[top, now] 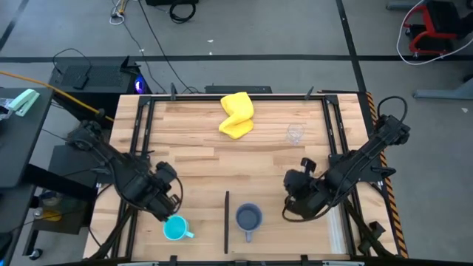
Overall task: Stack small to large cups/mugs on shelf
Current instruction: Put the light blue mug on the shelf
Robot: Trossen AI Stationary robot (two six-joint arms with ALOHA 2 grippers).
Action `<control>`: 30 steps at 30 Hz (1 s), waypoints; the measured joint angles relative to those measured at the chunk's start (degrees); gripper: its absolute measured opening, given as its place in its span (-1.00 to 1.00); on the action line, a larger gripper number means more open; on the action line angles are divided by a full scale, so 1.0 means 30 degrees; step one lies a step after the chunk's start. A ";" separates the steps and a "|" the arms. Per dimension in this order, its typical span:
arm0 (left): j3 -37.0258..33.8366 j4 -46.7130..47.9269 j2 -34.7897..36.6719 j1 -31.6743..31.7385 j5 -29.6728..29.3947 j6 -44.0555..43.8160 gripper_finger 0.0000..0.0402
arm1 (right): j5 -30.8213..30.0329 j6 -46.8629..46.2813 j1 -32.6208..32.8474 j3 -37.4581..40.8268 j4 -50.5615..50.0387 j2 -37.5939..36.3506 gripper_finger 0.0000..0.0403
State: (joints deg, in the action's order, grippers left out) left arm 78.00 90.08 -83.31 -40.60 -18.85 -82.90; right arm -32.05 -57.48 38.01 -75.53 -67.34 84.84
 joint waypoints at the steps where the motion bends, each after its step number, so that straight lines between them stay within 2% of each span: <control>1: -0.0562 -0.0014 0.0316 0.0000 0.0029 -0.0368 -0.89 | -0.0359 0.0171 -0.0048 0.0000 -0.0050 -0.0295 -0.62; 8: -0.4257 -0.1987 0.2825 -0.0462 0.0073 -0.2315 -0.96 | -0.2402 0.1626 -0.0876 0.0000 -0.0158 -0.2889 -0.62; 13: -0.6241 -0.4224 0.4293 -0.0815 0.0856 -0.3549 -0.94 | -0.2814 0.2317 -0.1642 0.0000 -0.0219 -0.4764 -0.62; 18: -0.6475 -0.6064 0.4782 -0.1441 0.1902 -0.5841 -0.81 | -0.2801 0.2367 -0.1999 0.0000 -0.0551 -0.6030 -0.62; 22: -0.6390 -0.9409 0.4778 -0.2280 0.2163 -0.6274 -0.75 | -0.2649 0.2199 -0.2010 0.0000 -0.1254 -0.6216 -0.62; 26: -0.6361 -1.2670 0.4369 -0.3284 0.2047 -0.8277 -0.72 | -0.1838 0.2160 -0.2008 0.0000 -0.1897 -0.5960 -0.62; 30: -0.6361 -1.2326 0.3599 -0.4082 0.2167 -1.0824 -0.67 | -0.1480 0.2206 -0.2008 0.0000 -0.2183 -0.5663 -0.62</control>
State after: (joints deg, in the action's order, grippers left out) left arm 58.92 53.10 -72.52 -52.85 -12.35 -115.37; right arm -36.49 -50.86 31.99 -75.53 -73.89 67.85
